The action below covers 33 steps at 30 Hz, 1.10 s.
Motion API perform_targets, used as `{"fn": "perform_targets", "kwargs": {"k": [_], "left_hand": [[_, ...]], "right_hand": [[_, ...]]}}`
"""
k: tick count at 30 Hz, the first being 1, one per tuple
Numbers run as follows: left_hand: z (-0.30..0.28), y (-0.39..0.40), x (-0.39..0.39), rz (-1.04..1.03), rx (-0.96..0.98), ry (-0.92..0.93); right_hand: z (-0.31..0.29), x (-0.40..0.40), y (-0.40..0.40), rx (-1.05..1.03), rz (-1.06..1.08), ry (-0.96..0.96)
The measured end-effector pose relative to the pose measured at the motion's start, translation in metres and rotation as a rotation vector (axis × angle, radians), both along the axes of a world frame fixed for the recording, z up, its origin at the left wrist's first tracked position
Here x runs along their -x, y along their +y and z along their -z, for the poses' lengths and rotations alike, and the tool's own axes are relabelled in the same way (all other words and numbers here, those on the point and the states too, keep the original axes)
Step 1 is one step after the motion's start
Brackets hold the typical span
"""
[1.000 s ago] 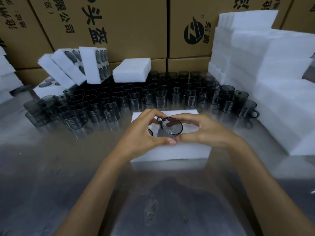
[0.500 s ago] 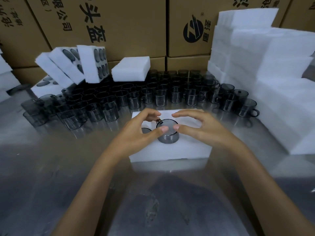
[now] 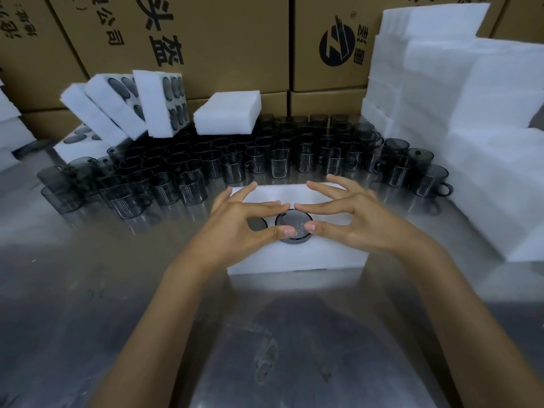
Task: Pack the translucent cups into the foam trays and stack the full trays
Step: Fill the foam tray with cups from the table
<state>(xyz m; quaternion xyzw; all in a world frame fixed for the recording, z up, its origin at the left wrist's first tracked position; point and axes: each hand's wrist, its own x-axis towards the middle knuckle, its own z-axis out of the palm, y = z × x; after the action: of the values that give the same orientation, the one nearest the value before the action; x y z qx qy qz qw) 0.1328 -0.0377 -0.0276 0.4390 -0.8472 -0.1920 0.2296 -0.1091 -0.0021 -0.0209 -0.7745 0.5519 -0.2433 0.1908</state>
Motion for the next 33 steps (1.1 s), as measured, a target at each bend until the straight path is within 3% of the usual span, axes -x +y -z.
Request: {"fn": "perform_targets", "kwargs": {"k": [4,10,17,20,24,28,33], "left_hand": [[0.005,-0.006,0.0,0.003,0.066,-0.107],[0.007,-0.01,0.0,0.004,-0.001,-0.093],[0.005,-0.001,0.003,-0.011,-0.052,0.052],[-0.01,-0.013,0.014,-0.073,-0.024,0.12],[-0.042,-0.08,0.045,-0.134,-0.071,-0.085],[-0.048,-0.138,0.079,-0.248,-0.189,-0.35],[-0.025,-0.159,0.092,-0.331,-0.209,-0.352]], "right_hand": [[0.004,-0.002,-0.002,0.005,0.023,0.173],[0.005,-0.002,-0.004,-0.017,0.055,0.186],[0.015,-0.011,-0.006,0.2,0.104,0.112],[0.019,-0.003,-0.009,0.188,0.206,-0.128],[0.019,0.013,-0.016,0.178,0.35,-0.377],[0.021,0.021,-0.018,0.153,0.376,-0.415],[0.02,0.018,-0.018,0.156,0.362,-0.408]]}}
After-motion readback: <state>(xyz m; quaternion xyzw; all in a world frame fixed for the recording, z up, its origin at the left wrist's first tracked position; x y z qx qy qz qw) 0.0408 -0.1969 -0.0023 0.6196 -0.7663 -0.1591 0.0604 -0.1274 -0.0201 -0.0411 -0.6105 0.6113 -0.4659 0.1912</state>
